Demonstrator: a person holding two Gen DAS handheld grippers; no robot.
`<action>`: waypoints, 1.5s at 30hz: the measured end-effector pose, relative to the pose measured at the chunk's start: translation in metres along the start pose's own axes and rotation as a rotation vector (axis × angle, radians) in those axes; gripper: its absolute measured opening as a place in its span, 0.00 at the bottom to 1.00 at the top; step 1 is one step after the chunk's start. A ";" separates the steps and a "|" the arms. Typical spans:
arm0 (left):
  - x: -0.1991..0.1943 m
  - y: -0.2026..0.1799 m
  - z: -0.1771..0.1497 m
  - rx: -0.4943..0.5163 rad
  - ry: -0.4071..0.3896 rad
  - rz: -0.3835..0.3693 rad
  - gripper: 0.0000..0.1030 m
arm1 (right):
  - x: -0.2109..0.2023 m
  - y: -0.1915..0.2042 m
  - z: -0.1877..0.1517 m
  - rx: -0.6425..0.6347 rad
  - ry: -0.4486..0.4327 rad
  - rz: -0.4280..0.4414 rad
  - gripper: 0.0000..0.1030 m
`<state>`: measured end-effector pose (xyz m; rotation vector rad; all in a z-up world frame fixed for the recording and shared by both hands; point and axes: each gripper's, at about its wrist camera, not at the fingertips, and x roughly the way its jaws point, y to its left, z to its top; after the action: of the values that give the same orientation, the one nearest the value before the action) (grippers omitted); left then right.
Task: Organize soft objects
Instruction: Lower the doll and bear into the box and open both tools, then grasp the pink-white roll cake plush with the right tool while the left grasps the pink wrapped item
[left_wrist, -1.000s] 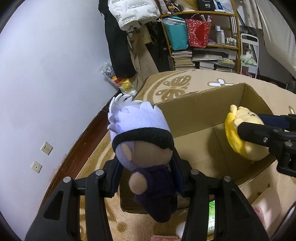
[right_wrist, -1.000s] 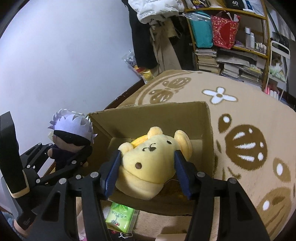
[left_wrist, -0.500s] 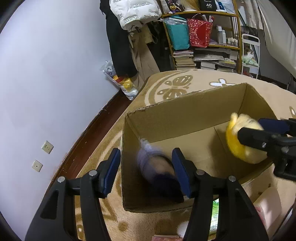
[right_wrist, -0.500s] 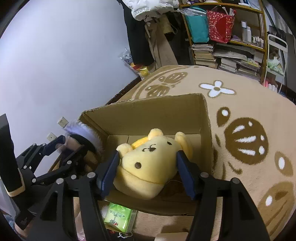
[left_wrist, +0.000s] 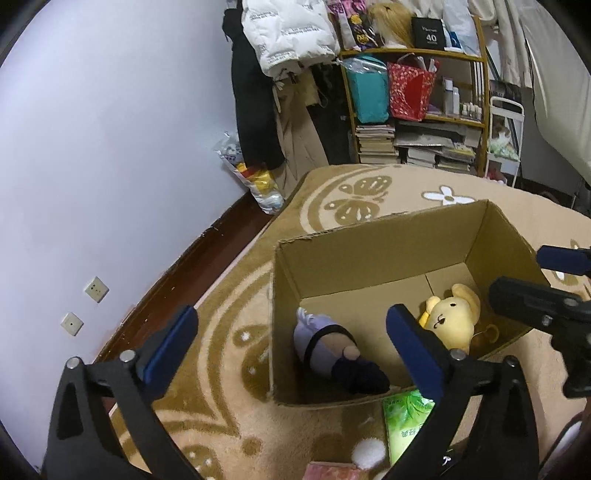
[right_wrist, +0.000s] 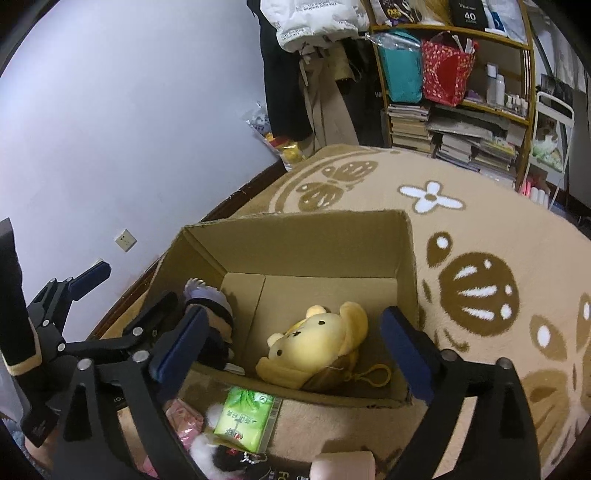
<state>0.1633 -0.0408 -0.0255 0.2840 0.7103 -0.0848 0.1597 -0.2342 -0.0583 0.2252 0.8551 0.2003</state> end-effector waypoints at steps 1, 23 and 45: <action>-0.003 0.002 -0.001 -0.004 -0.003 0.004 0.99 | -0.004 0.002 0.000 -0.005 -0.007 -0.005 1.00; -0.065 0.053 -0.045 -0.157 0.097 0.003 1.00 | -0.074 0.029 -0.028 -0.059 -0.022 -0.028 1.00; -0.030 0.041 -0.101 -0.179 0.383 -0.108 1.00 | -0.061 0.007 -0.090 -0.010 0.125 -0.111 1.00</action>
<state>0.0844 0.0264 -0.0692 0.0891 1.1067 -0.0698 0.0513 -0.2336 -0.0697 0.1561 0.9879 0.1155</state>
